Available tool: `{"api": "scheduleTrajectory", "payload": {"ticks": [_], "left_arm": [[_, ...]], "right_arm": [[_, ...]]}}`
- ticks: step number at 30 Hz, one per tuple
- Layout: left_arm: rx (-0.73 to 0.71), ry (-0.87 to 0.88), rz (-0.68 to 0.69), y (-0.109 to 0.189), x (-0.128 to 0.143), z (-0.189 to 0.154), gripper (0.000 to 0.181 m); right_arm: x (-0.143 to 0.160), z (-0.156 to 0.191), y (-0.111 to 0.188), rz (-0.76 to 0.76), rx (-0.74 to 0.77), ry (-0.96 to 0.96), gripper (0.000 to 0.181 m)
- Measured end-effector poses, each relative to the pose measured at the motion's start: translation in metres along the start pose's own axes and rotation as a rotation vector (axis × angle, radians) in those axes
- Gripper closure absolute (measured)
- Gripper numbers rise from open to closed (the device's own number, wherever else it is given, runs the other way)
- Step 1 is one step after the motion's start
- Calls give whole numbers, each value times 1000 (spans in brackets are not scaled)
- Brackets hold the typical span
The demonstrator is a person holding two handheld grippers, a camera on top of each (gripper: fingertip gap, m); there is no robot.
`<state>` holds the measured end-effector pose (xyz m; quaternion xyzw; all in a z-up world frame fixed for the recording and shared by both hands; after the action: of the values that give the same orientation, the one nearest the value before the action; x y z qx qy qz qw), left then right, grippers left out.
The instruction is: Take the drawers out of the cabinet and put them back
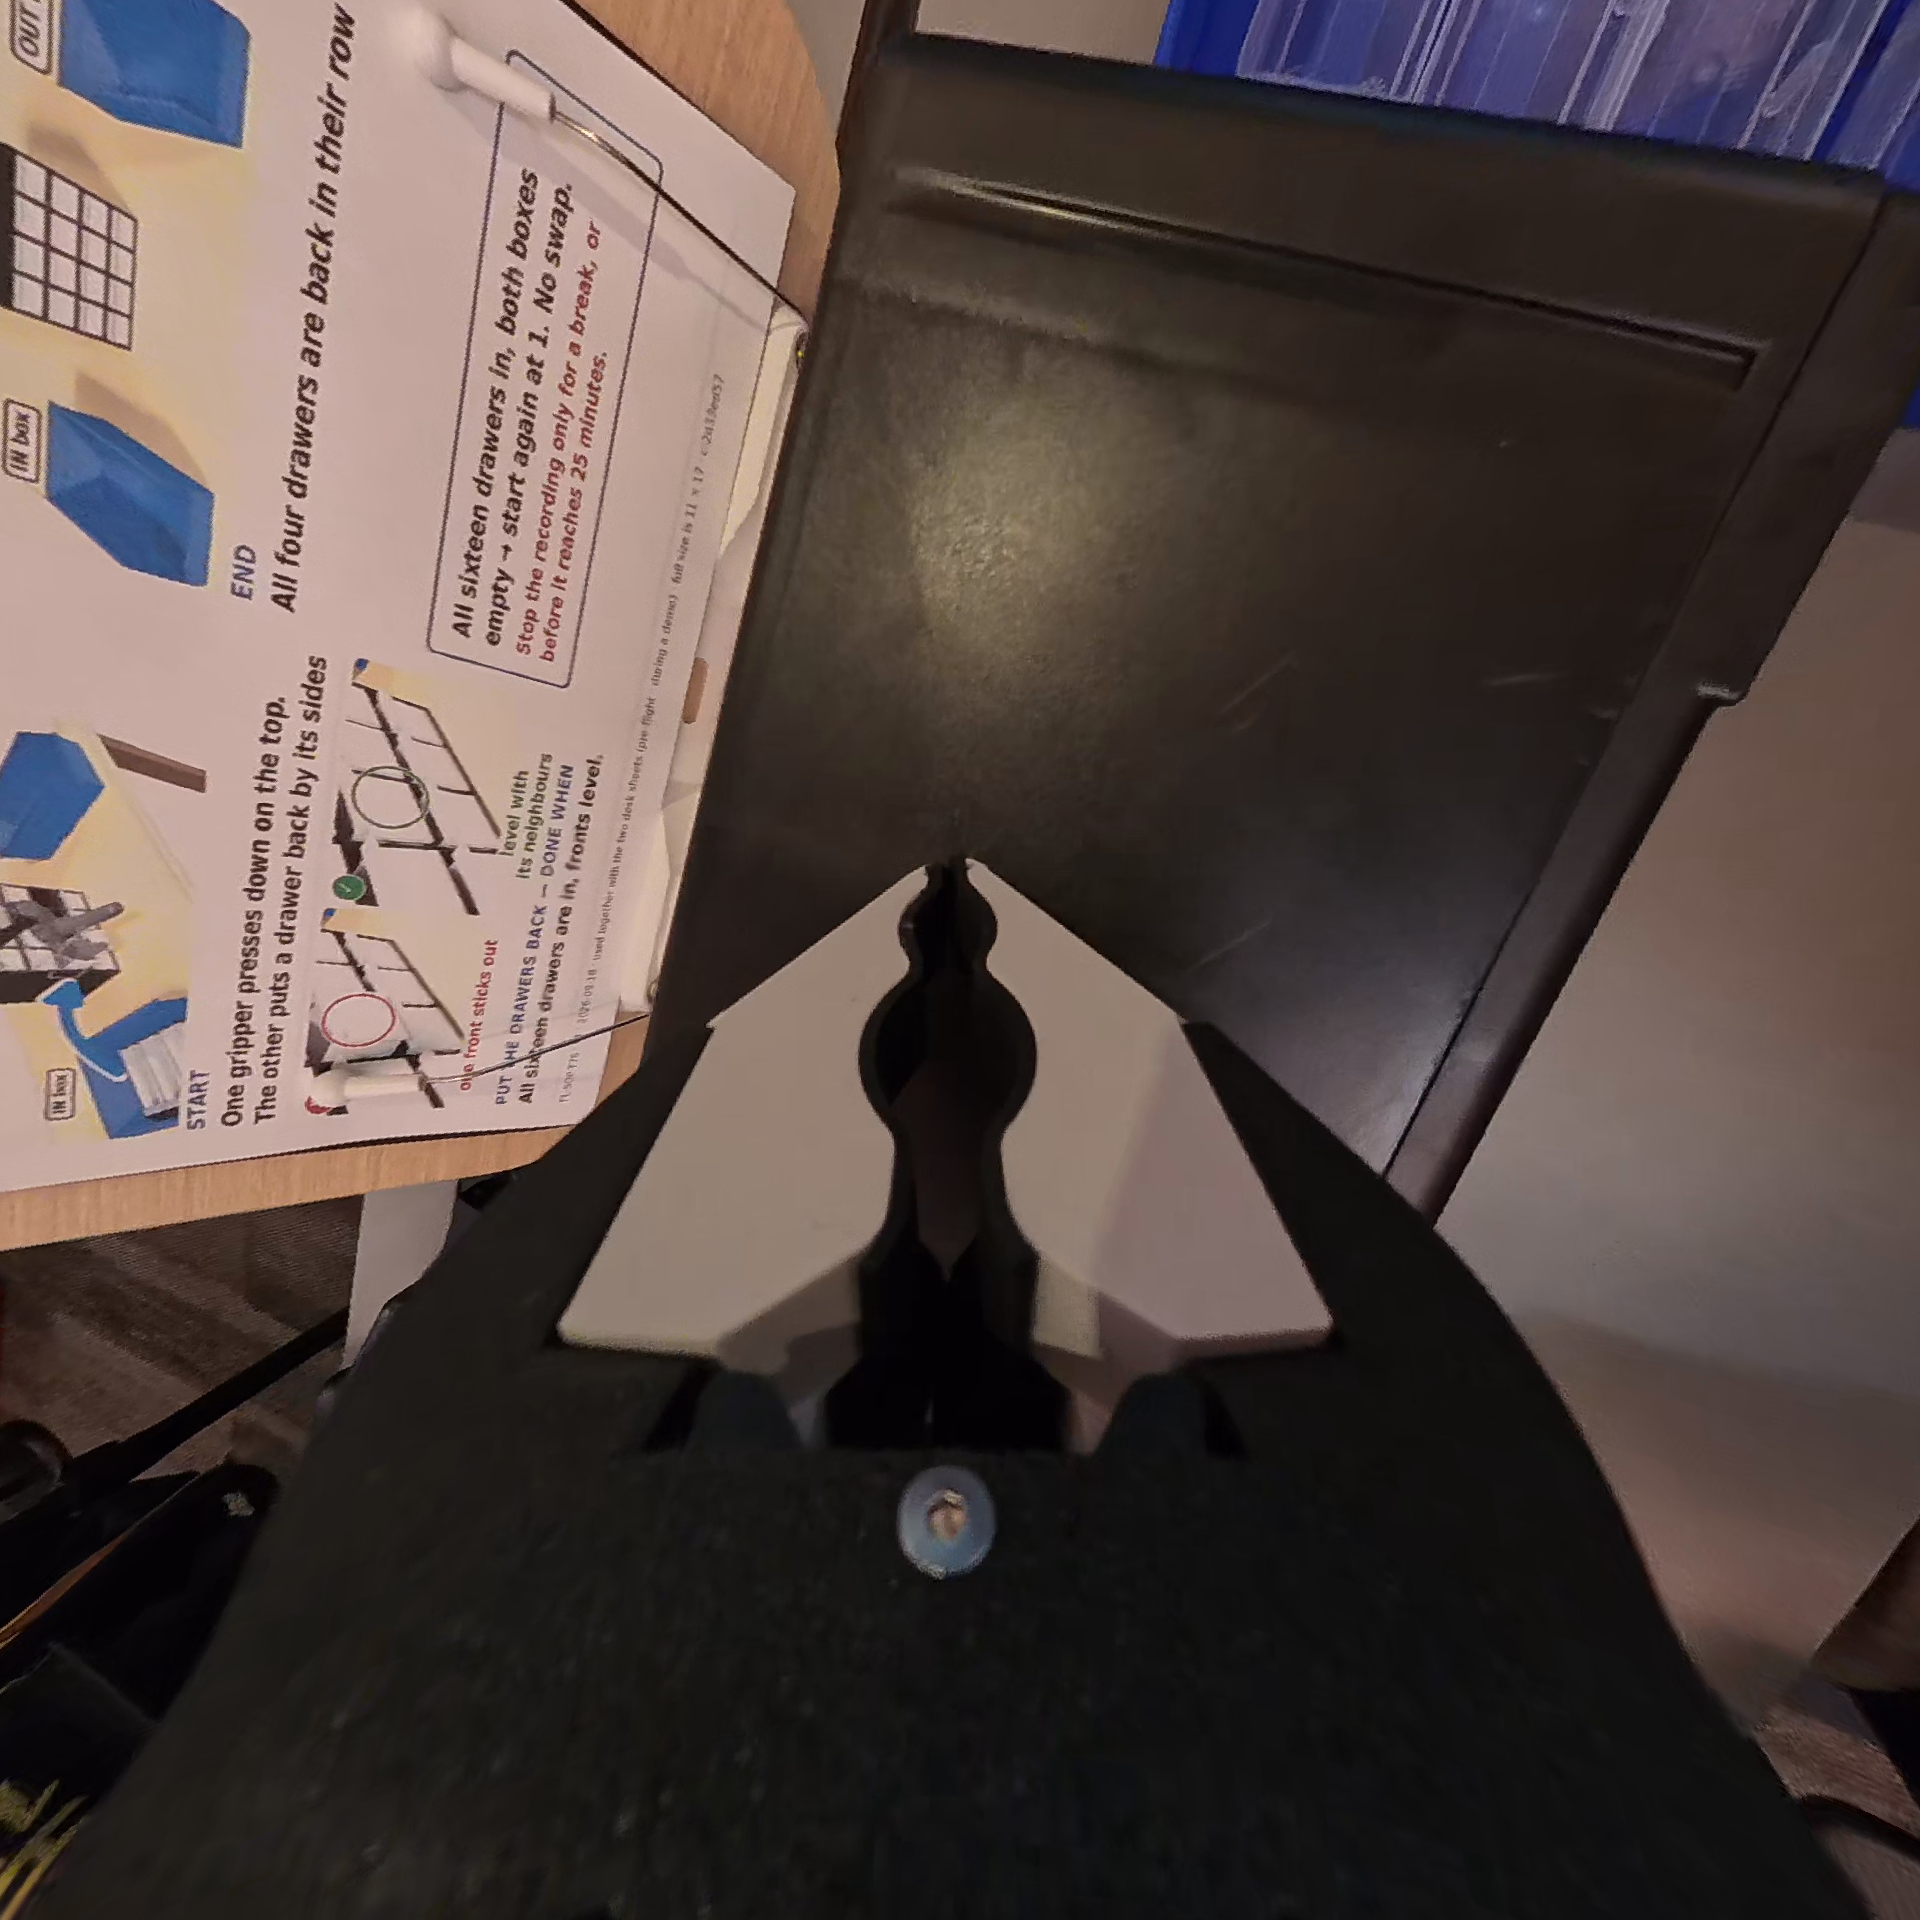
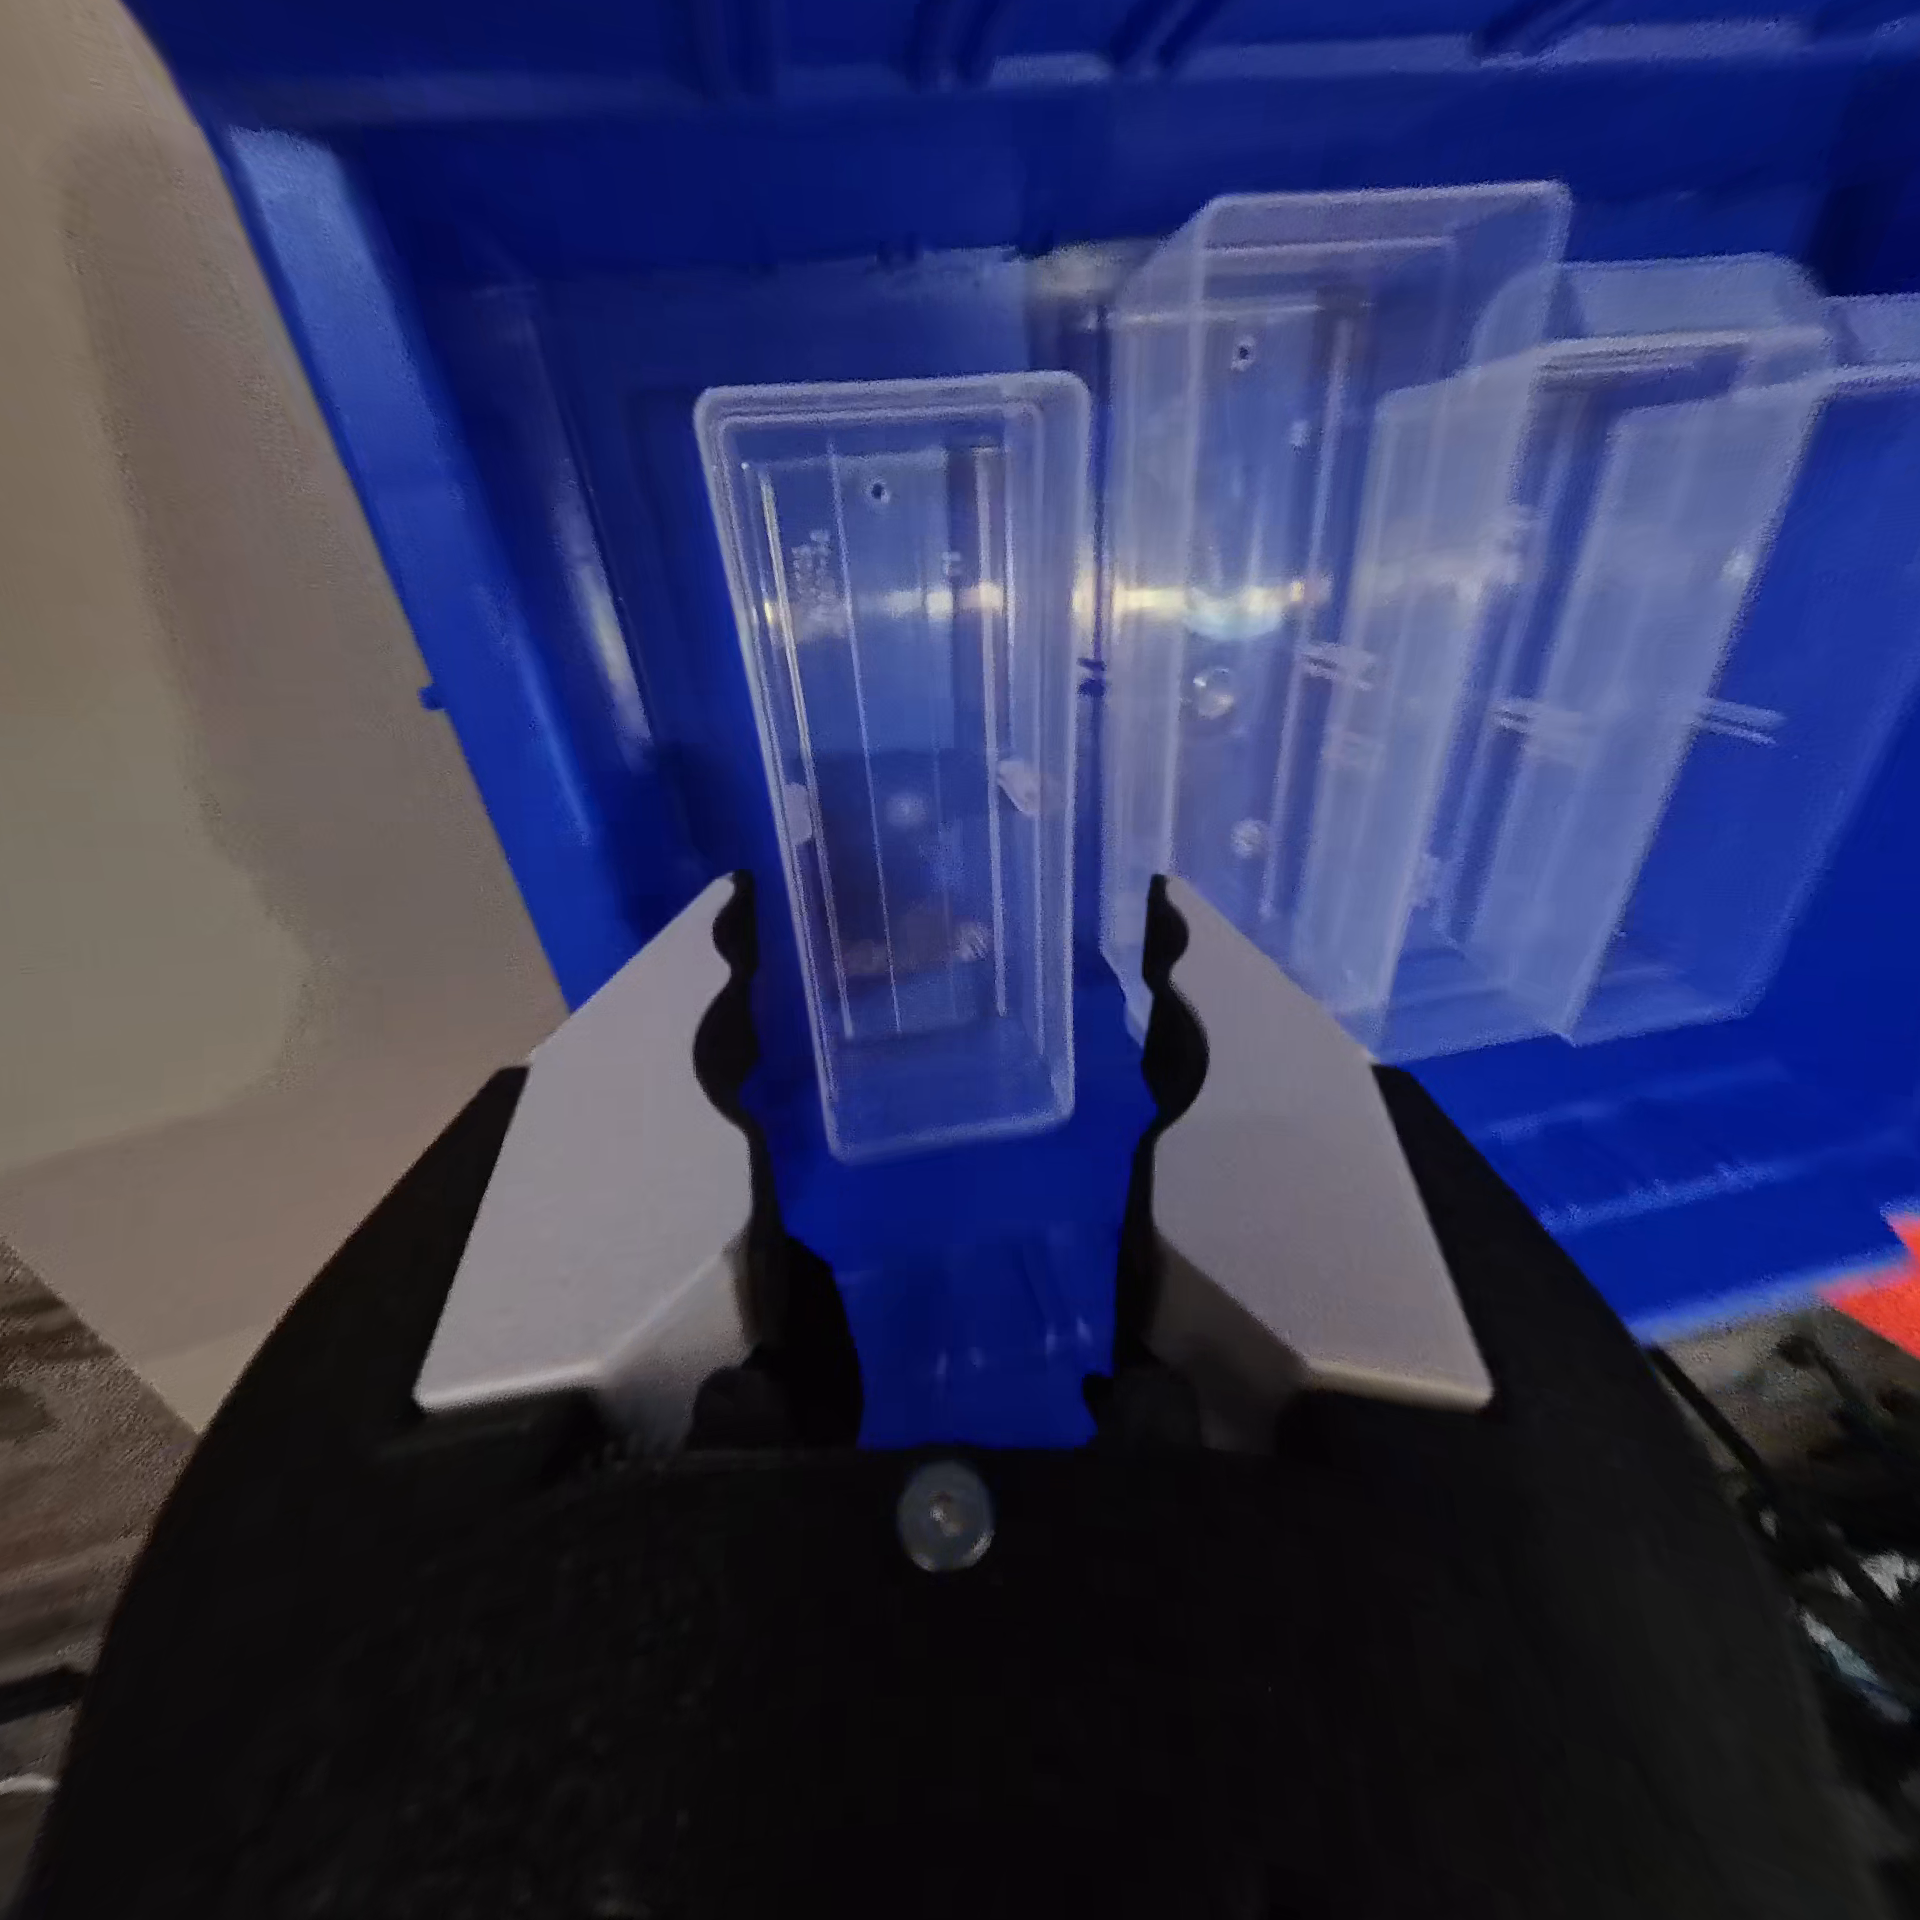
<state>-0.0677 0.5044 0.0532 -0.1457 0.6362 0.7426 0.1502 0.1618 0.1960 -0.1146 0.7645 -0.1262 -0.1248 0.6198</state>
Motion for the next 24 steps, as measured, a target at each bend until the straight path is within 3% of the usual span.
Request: {"api": "scheduleTrajectory", "payload": {"ticks": [2, 5, 7, 9, 13, 14, 16, 19, 24], "left_arm": [[-35, -13, 3, 0, 0, -3, 181], [-96, -36, -6, 0, 1, -9, 181], [-126, -39, -31, 0, 3, -11, 181], [-157, -42, -74, -1, 7, -14, 181], [-214, 27, -176, 5, 23, -26, 175], [-215, 73, -234, 13, 29, -31, 167], [-213, 163, -388, 35, 49, -49, 170], [-171, 280, -584, 63, 103, -93, 173], [-85, 457, -750, 61, 217, -195, 173]], "right_arm": [[-6, 0, 33, -16, 107, -62, 108], [-24, 8, 97, -190, 361, -212, 109], [-32, 23, 131, -271, 540, -377, 107], [-44, 50, 147, -367, 607, -585, 109], [-75, 112, 123, -537, 645, -922, 111], [-81, 127, 111, -588, 640, -995, 119], [-88, 154, 84, -708, 578, -1150, 127], [-92, 189, 55, -842, 509, -1299, 132], [-83, 217, 48, -753, 750, -1333, 133]]}}
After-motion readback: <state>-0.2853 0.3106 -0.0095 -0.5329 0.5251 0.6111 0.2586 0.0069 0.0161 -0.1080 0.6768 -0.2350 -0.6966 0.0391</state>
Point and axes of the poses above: each gripper's, where its closed fingertips meet, y back along the fingers, x out of its underside, z = x × y across the jaws, the point moved 10 cm from there along y, back along the fingers, and after that the axes turned 12 degrees about y, right-handed, at the moved point
